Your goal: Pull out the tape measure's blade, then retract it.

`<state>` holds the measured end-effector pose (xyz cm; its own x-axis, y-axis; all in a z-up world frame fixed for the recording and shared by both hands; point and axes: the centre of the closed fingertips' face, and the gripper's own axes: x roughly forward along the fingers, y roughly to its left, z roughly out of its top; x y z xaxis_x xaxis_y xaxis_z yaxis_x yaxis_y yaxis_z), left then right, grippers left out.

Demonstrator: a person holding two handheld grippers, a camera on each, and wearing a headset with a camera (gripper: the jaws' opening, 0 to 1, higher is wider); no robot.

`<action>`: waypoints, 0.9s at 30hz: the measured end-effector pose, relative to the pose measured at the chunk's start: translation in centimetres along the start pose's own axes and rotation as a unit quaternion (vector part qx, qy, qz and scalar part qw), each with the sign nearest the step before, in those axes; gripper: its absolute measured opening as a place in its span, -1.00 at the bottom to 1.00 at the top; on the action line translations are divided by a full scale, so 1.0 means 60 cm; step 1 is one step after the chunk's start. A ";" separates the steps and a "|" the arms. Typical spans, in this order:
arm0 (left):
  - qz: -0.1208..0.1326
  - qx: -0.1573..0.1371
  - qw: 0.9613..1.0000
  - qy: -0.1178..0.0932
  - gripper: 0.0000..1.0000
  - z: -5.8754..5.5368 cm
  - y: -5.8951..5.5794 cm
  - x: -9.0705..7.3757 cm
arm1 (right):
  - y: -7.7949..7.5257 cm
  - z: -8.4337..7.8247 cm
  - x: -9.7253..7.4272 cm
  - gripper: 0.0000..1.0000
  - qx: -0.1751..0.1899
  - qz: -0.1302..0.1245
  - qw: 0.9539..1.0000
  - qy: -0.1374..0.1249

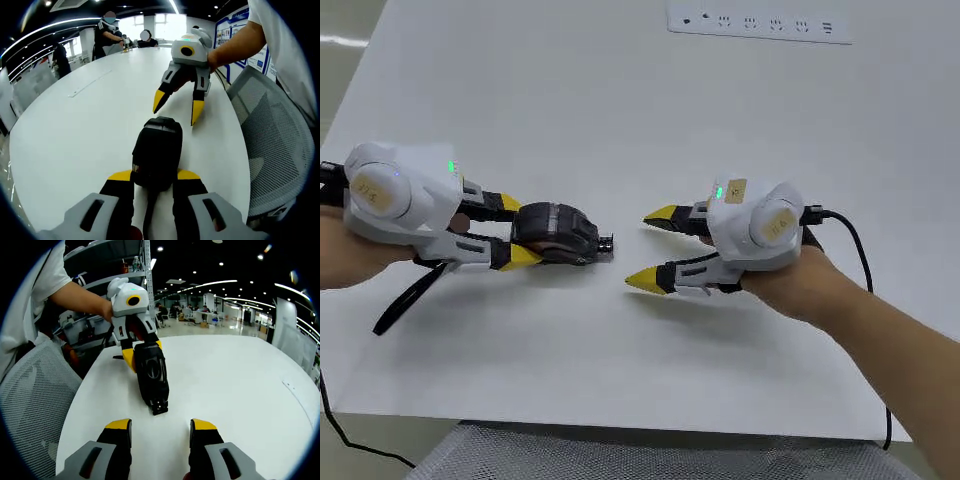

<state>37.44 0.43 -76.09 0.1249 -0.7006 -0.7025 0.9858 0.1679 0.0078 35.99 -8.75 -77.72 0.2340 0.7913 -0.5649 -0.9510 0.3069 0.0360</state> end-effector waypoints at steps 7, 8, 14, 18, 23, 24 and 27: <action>-0.002 -0.001 1.000 0.001 -0.52 0.000 0.002 0.001 | -0.001 0.007 0.018 -0.28 -0.007 0.005 1.000 -0.005; -0.003 0.000 1.000 0.002 -0.52 0.000 0.002 0.001 | 0.000 0.008 0.021 -0.30 -0.010 0.007 1.000 -0.006; -0.005 0.000 1.000 0.003 -0.52 0.000 0.003 0.001 | -0.006 0.010 0.033 -0.41 -0.022 0.011 1.000 -0.008; -0.004 -0.002 1.000 0.002 -0.52 0.000 0.003 0.002 | -0.005 0.009 0.040 -0.50 -0.032 0.016 0.999 -0.007; -0.004 -0.001 1.000 0.002 -0.52 0.000 0.003 0.002 | -0.002 0.009 0.051 -0.57 -0.034 0.027 0.999 -0.007; -0.004 -0.001 1.000 0.002 -0.52 0.000 0.003 0.001 | -0.002 0.008 0.052 -0.59 -0.037 0.027 0.999 -0.005; -0.004 -0.003 1.000 0.002 -0.52 0.000 0.003 0.001 | 0.000 0.011 0.055 -0.64 -0.040 0.029 0.999 -0.006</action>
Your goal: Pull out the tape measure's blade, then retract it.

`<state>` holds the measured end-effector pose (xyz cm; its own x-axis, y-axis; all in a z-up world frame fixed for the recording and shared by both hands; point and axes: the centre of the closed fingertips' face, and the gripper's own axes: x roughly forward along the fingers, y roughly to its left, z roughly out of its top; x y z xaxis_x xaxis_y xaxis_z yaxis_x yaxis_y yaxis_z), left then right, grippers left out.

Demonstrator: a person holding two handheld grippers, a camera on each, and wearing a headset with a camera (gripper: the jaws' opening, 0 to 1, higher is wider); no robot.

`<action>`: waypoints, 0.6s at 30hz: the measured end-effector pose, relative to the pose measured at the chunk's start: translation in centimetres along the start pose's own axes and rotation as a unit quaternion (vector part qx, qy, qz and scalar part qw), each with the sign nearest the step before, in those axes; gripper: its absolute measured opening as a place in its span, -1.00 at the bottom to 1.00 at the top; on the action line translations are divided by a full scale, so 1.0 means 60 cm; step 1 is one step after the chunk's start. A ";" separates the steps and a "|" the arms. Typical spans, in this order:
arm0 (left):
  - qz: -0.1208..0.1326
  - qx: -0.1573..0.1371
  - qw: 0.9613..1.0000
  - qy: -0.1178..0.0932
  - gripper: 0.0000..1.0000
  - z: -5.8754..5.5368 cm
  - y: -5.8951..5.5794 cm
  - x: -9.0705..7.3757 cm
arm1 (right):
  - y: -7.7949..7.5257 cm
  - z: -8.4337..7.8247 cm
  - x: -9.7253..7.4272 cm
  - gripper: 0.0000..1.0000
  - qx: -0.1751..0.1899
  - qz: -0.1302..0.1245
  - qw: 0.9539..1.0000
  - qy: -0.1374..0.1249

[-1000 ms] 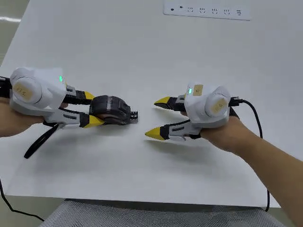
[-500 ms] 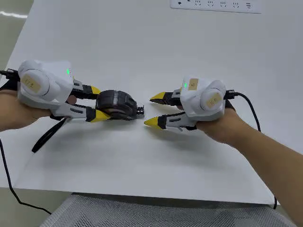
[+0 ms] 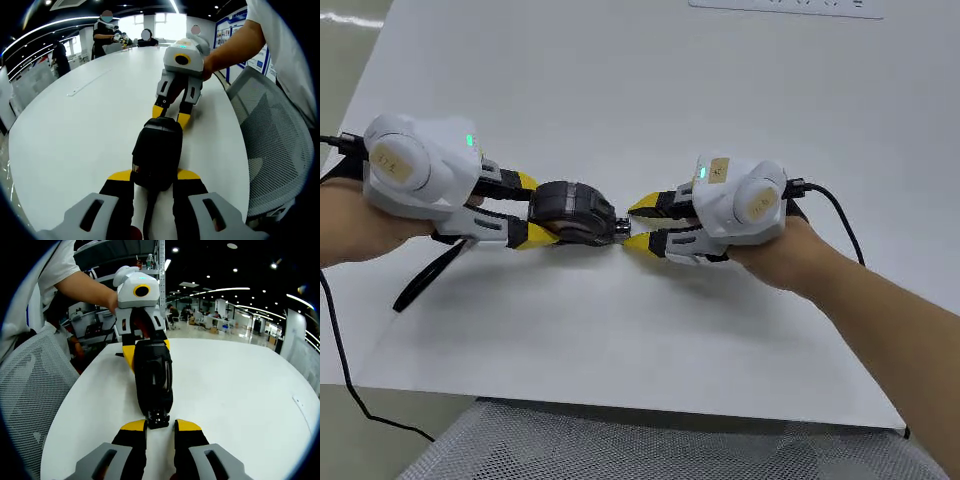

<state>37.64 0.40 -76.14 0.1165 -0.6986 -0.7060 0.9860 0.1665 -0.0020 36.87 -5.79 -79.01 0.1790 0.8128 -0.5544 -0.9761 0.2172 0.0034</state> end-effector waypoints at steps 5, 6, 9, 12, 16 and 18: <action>0.000 0.000 1.000 0.000 -0.52 0.000 0.000 -0.001 | 0.002 0.001 0.006 -0.68 -0.009 0.002 1.000 0.000; 0.001 0.000 1.000 0.000 -0.52 0.000 0.000 -0.001 | 0.001 0.001 0.007 -0.70 -0.009 0.003 1.000 -0.001; 0.002 -0.003 1.000 0.001 -0.52 0.000 0.000 -0.001 | 0.002 0.002 0.008 -0.72 -0.017 0.006 1.000 -0.003; 0.002 -0.003 1.000 0.001 -0.52 0.000 0.000 -0.001 | 0.004 0.003 0.010 -0.76 -0.014 0.008 1.000 -0.004; 0.003 -0.003 1.000 0.001 -0.52 0.000 0.000 -0.002 | 0.004 0.003 0.010 -0.77 -0.014 0.008 1.000 -0.003; 0.003 0.000 1.000 0.001 -0.52 0.000 0.000 -0.002 | 0.004 0.003 0.010 -0.78 -0.012 0.005 1.000 -0.002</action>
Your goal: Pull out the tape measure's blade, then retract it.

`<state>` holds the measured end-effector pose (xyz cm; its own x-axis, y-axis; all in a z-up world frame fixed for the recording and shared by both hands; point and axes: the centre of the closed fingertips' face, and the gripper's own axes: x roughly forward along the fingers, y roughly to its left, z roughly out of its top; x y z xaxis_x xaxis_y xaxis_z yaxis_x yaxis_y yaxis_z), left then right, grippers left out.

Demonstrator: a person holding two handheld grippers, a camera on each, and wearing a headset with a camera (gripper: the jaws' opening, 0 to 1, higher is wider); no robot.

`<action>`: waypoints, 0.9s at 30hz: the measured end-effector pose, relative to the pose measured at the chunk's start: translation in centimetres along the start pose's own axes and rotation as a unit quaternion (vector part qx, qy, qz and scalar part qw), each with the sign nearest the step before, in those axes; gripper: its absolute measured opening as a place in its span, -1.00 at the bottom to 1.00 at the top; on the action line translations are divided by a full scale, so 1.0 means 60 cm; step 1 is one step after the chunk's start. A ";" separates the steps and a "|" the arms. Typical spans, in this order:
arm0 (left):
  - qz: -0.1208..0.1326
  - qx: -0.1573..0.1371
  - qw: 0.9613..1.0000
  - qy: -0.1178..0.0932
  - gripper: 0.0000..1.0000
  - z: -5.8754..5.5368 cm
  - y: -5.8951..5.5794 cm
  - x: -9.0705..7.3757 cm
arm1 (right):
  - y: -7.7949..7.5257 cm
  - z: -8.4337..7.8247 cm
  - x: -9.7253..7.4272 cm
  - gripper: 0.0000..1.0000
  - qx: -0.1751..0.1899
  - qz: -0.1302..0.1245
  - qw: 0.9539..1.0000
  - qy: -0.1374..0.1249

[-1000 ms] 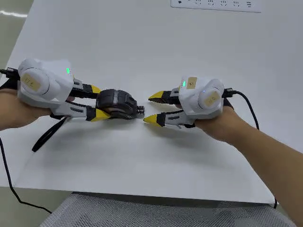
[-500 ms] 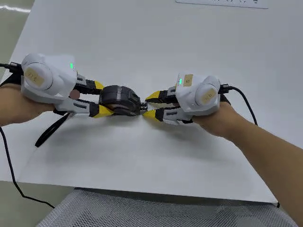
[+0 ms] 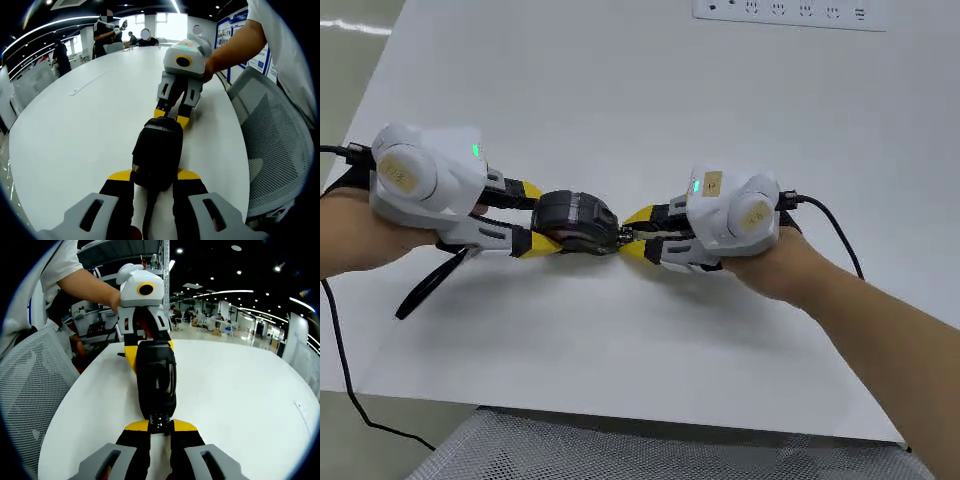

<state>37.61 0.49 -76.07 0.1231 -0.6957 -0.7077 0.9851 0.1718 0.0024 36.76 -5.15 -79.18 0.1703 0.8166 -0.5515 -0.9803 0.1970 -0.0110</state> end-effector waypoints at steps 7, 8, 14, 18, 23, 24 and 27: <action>0.003 0.005 1.000 0.001 -0.53 -0.001 -0.001 -0.001 | -0.001 0.000 0.000 -0.81 0.011 -0.006 1.000 -0.002; 0.004 0.006 1.000 0.001 -0.53 -0.001 0.000 -0.001 | 0.000 0.001 0.000 -0.81 0.011 -0.007 1.000 0.000; 0.005 0.008 1.000 0.003 -0.53 -0.001 -0.001 -0.002 | 0.000 0.000 0.000 -0.82 0.007 -0.011 1.000 0.004; 0.006 0.006 1.000 0.002 -0.54 -0.001 -0.001 -0.002 | 0.000 0.000 -0.001 -0.82 0.007 -0.013 1.000 0.005; 0.004 0.007 1.000 0.002 -0.54 -0.002 -0.001 -0.001 | 0.000 0.000 -0.002 -0.83 0.006 -0.012 1.000 0.006; 0.004 0.007 1.000 0.002 -0.54 -0.002 -0.001 -0.001 | 0.000 0.000 -0.002 -0.83 0.006 -0.012 1.000 0.005; 0.005 0.011 1.000 0.005 -0.55 -0.003 -0.001 0.000 | 0.001 -0.001 -0.003 -0.83 0.006 -0.012 1.000 0.007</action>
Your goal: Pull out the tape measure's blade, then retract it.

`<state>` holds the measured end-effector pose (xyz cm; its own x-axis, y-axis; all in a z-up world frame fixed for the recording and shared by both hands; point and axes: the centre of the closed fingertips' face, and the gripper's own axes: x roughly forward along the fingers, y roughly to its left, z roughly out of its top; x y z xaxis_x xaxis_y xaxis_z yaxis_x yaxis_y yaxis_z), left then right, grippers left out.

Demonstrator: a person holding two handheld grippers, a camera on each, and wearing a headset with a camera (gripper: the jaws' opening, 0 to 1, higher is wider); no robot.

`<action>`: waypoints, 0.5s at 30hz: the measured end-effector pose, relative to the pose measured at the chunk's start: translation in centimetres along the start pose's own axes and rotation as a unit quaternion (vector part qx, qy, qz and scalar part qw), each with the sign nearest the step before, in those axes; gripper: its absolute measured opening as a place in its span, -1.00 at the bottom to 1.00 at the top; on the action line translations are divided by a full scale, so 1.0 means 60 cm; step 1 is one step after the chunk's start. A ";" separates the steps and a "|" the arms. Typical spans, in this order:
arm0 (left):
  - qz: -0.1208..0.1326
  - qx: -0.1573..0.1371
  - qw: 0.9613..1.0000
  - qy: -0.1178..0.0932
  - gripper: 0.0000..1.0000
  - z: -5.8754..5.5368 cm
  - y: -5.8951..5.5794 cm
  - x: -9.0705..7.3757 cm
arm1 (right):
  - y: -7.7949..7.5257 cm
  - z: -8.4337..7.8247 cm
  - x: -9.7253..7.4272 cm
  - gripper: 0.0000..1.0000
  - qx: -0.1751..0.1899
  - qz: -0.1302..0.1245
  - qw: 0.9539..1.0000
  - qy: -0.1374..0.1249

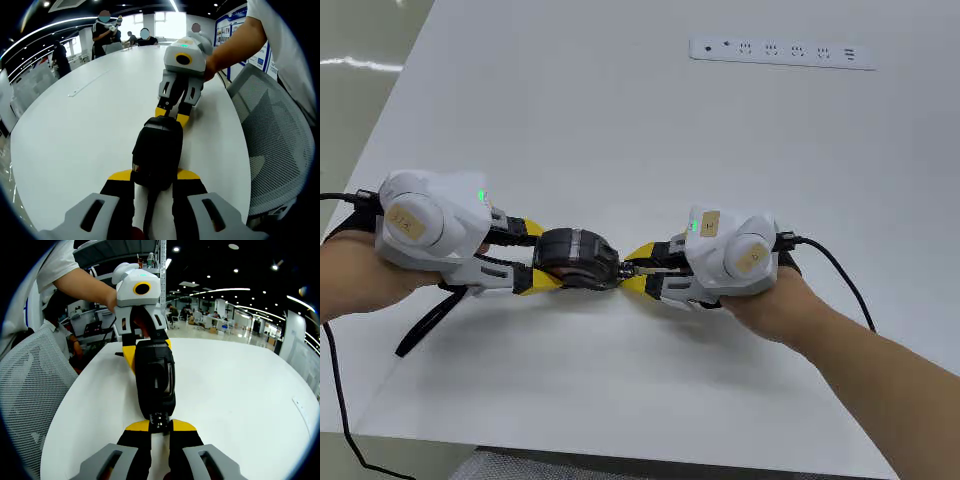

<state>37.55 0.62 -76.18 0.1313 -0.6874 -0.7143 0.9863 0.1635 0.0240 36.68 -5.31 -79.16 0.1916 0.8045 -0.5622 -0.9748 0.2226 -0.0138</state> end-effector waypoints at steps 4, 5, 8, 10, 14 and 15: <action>-0.001 0.001 1.000 0.001 -0.55 -0.001 0.000 0.001 | 0.003 -0.001 -0.004 -0.83 0.001 0.001 1.000 0.001; -0.002 0.000 1.000 0.002 -0.55 -0.001 0.000 0.001 | 0.003 -0.002 -0.005 -0.83 0.002 0.002 1.000 0.001; -0.003 0.002 1.000 0.002 -0.55 -0.001 0.000 0.002 | 0.004 -0.005 -0.008 -0.83 0.007 0.001 1.000 0.000; -0.004 0.002 1.000 0.001 -0.55 0.000 -0.001 0.002 | 0.004 -0.005 -0.010 -0.83 0.006 0.001 1.000 0.001; -0.005 0.003 1.000 0.004 -0.55 0.001 -0.001 0.002 | 0.003 -0.010 -0.015 -0.83 0.007 0.000 1.000 0.003; -0.005 0.002 1.000 0.003 -0.55 0.001 -0.001 0.002 | 0.003 -0.010 -0.016 -0.83 0.006 -0.001 1.000 0.003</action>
<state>37.50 0.46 -76.24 0.1204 -0.6843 -0.7192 0.9880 0.1530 0.0198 36.25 -6.37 -79.15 0.1924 0.8004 -0.5678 -0.9730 0.2306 -0.0046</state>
